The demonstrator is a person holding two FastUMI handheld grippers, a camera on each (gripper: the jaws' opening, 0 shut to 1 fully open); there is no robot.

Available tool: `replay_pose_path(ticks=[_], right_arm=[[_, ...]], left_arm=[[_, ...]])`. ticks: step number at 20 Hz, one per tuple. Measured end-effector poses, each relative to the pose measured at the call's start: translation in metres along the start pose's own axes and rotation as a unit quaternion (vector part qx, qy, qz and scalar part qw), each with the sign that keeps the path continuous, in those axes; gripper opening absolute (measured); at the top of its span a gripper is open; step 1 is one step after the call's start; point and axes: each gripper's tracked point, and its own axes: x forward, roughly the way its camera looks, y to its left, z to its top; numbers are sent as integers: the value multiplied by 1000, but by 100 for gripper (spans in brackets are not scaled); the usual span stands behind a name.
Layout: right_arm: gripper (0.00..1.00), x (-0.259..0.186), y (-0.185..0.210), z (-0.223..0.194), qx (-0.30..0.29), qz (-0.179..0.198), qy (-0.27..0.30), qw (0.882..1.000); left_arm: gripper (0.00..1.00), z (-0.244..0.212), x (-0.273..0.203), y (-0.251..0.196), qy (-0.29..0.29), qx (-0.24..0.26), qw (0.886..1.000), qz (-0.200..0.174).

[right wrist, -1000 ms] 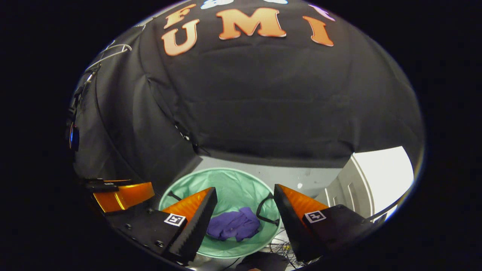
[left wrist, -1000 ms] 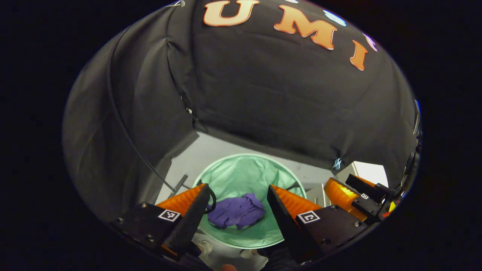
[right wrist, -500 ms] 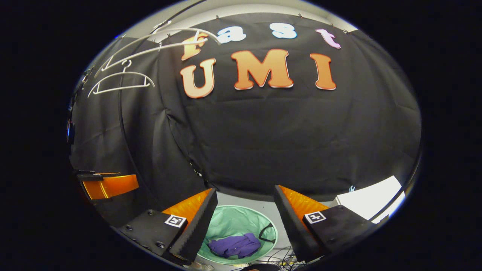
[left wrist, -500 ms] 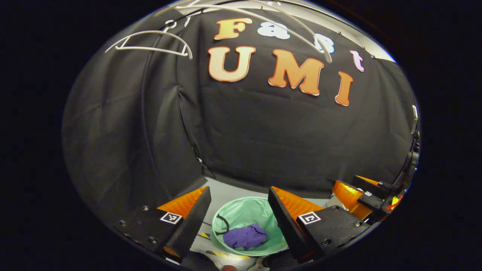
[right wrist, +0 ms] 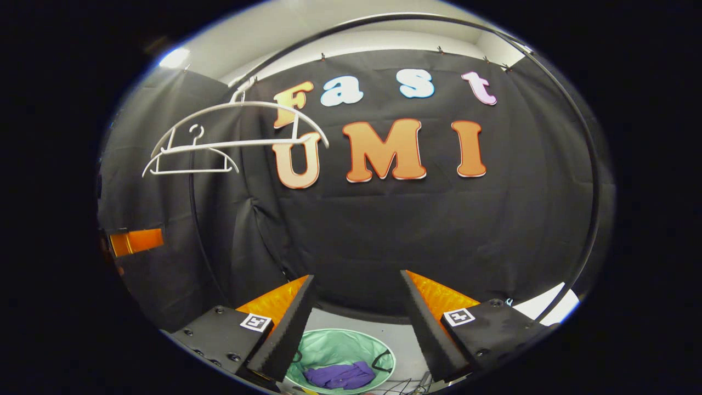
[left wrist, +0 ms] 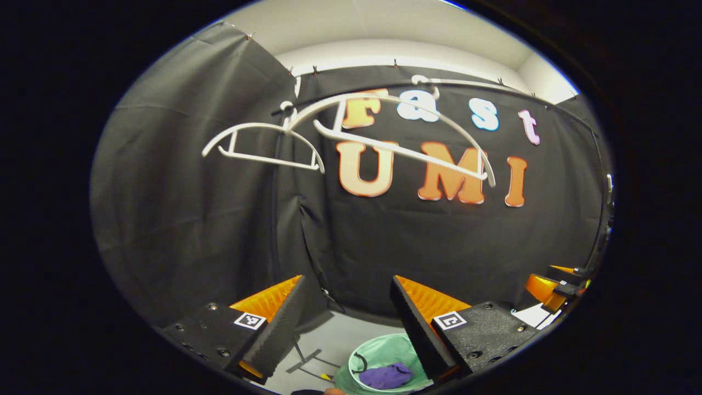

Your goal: Grasp the clothes on the hanger with both hands and then place them into the laundry hamper below.

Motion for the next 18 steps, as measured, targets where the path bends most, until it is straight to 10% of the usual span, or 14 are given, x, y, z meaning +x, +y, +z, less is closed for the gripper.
replay_pose_path(ticks=[18], right_arm=[[89, -32, -6, 53, 7, 6, -65, 998]], left_arm=[[93, 57, -25, 49, -49, 13, 998, 49]])
